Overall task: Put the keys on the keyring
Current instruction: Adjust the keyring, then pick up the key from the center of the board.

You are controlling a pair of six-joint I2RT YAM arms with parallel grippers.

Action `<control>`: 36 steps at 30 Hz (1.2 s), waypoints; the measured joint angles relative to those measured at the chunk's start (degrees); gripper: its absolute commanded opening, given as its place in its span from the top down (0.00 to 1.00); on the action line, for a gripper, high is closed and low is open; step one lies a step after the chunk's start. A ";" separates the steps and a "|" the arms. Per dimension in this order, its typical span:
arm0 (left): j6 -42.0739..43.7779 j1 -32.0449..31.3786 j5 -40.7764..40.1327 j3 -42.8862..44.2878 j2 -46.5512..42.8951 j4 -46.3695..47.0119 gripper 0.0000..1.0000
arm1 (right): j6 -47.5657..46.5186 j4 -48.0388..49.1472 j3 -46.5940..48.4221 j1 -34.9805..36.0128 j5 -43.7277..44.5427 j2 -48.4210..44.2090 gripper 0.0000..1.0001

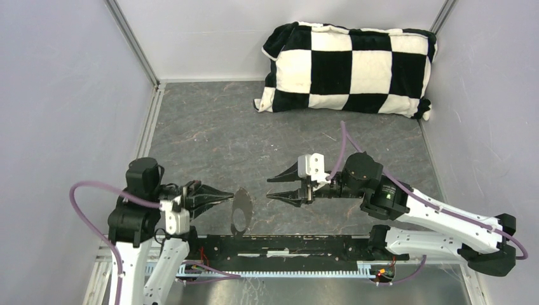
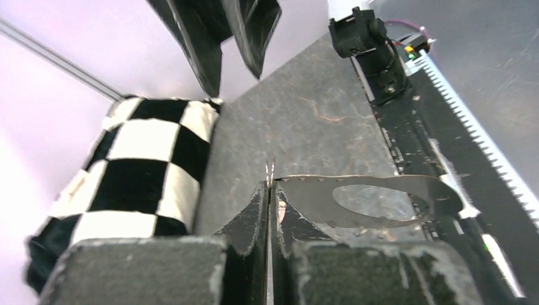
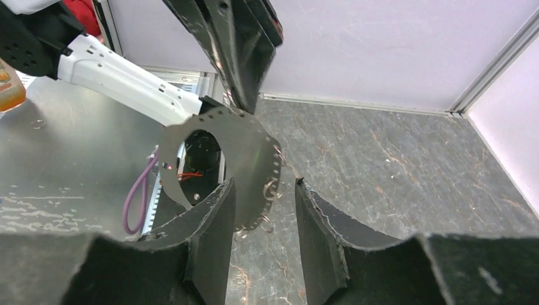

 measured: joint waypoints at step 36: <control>-19.28 -3.41 2.67 -6.78 3.48 21.38 0.98 | 20.50 -2.93 -20.37 -21.94 20.98 6.99 0.39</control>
